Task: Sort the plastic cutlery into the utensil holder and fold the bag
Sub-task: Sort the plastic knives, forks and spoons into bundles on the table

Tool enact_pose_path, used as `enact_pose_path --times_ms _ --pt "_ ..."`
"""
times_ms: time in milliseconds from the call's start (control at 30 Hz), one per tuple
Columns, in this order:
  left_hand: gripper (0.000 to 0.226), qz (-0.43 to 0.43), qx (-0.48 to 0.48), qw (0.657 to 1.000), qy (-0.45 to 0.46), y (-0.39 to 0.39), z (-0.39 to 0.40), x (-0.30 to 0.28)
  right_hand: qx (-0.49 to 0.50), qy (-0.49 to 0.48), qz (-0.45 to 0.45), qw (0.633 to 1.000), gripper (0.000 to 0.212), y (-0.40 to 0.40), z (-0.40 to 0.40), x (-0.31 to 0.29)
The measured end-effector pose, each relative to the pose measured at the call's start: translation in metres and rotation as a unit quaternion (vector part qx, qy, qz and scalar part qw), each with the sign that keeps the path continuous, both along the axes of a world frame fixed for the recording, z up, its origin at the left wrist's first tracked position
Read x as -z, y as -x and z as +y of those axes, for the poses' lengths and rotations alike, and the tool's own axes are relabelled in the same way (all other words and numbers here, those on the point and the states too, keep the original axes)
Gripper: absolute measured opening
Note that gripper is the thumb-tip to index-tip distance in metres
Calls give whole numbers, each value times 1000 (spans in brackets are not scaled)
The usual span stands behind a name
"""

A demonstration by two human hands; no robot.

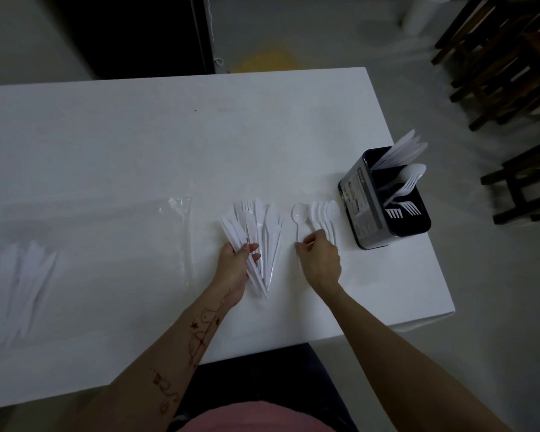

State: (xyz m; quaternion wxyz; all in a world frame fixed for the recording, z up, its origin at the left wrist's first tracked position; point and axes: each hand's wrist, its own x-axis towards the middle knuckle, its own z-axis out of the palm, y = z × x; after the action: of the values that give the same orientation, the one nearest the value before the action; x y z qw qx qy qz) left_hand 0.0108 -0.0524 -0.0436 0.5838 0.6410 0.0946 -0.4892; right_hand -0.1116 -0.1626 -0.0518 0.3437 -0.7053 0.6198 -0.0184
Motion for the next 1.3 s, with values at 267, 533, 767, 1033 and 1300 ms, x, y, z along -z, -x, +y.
enact_pose_path --times_ms 267,533,767,1033,1300 --pt "20 3 -3 1000 3 0 -1 -2 -77 -47 21 996 26 -16 23 5" --pt "20 1 -4 1000 5 -1 -1 -1 -78 -39 25 996 23 -14 15 1" --pt "20 -4 -1 1000 3 -1 1 0 -73 -54 45 995 24 -19 17 1" --pt "19 -5 1 1000 -2 -1 1 2 -86 -21 65 994 15 -18 17 -2" --pt "24 -10 8 1000 -7 1 0 5 -94 -7 47 994 23 -13 22 -2"
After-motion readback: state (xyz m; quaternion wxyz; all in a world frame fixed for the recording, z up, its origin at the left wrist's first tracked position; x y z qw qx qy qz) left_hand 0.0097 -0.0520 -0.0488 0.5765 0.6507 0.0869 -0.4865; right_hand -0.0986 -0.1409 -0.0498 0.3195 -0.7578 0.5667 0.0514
